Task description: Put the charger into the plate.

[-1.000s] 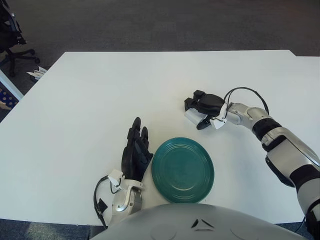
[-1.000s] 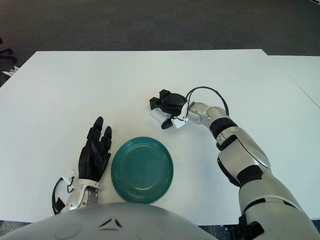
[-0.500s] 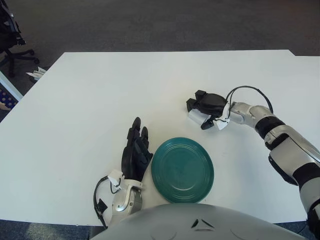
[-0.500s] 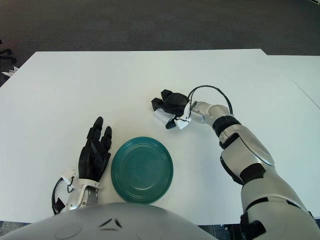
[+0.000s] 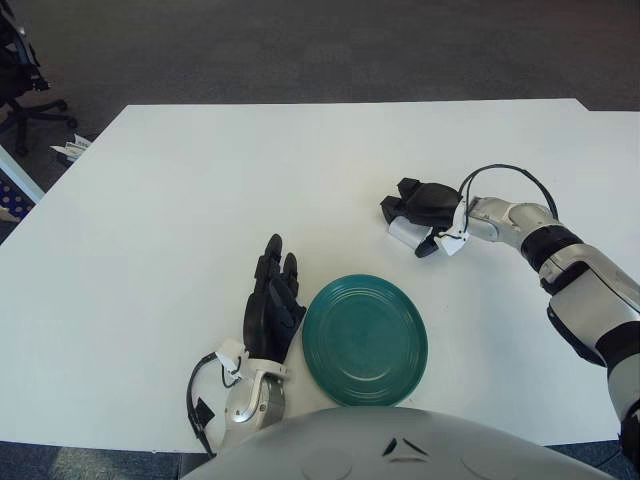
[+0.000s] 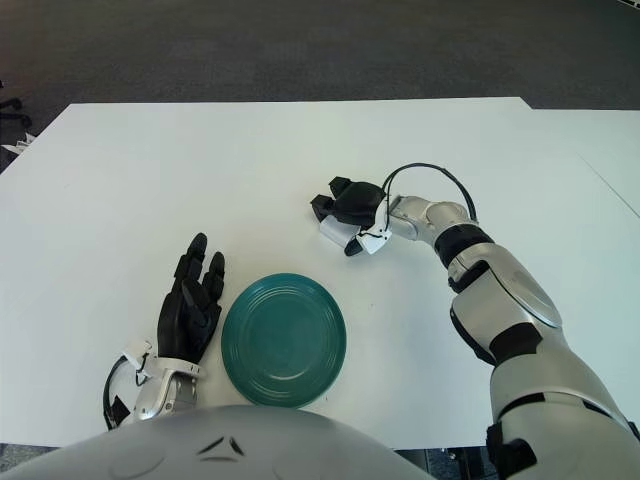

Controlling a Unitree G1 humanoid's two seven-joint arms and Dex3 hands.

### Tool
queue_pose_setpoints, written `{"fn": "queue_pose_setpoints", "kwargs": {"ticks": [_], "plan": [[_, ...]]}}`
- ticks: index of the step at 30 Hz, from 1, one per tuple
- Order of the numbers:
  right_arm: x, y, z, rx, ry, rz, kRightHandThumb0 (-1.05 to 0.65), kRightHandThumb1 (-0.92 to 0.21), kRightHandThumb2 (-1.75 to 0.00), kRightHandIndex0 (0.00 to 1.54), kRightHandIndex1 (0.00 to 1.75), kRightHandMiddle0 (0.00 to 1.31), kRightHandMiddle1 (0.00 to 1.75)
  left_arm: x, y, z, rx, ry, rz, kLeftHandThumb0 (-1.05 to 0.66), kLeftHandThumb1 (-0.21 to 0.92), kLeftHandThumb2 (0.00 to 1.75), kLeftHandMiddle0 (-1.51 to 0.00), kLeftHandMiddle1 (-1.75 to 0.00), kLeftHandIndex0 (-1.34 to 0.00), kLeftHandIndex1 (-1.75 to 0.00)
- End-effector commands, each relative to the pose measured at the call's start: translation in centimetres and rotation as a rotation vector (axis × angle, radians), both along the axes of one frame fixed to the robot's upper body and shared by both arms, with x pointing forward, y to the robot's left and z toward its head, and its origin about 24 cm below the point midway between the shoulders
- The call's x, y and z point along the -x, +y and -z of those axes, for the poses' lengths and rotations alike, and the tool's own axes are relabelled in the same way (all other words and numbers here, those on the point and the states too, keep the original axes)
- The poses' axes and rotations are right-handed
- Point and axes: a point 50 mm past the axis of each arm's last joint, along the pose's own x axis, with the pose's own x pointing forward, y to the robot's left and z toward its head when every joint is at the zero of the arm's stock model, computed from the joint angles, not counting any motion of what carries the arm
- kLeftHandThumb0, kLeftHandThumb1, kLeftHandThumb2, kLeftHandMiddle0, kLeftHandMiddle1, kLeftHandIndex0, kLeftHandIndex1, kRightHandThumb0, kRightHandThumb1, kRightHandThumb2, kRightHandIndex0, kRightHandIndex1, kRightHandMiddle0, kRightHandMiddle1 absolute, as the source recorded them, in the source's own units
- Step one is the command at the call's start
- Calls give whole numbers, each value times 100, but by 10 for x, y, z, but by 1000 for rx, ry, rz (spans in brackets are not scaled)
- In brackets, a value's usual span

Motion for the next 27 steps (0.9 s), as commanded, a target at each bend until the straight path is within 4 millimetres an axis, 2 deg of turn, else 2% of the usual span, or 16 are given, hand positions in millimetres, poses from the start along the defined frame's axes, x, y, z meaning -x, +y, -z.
{"fn": "queue_pose_setpoints", "kwargs": {"ticks": [1,7,14,16,21,27], "plan": [[7,-4,10,31,46,-4,-81,-92,-81,93,175,86,175,1,-7,3,30,17,2,-105,92,92,-5,0,0,-28],[7,-4,8,27,32,-8,-77,-92,-80,92,175,84,175,1,-7,3,20,17,3,-105,92,93,-4,0,0,-27],[5,-2,2,-13,-17,4,-60,-92,-69,92,175,85,175,0,-6,3,24,22,-1,-105,92,94,-4,0,0,-28],[2,-1,-5,-31,-39,4,-56,-92,-67,92,175,85,175,1,-6,4,27,23,-2,-105,92,94,-4,0,0,-28],[-9,9,-46,-90,-122,-11,-49,-86,-74,95,175,84,175,1,-5,4,29,24,-5,-105,92,94,-6,-1,0,-31],[-8,11,-70,-170,-178,2,-46,-80,-85,99,175,84,175,2,-6,4,17,19,-2,-105,92,93,-7,-1,0,-34]]}}
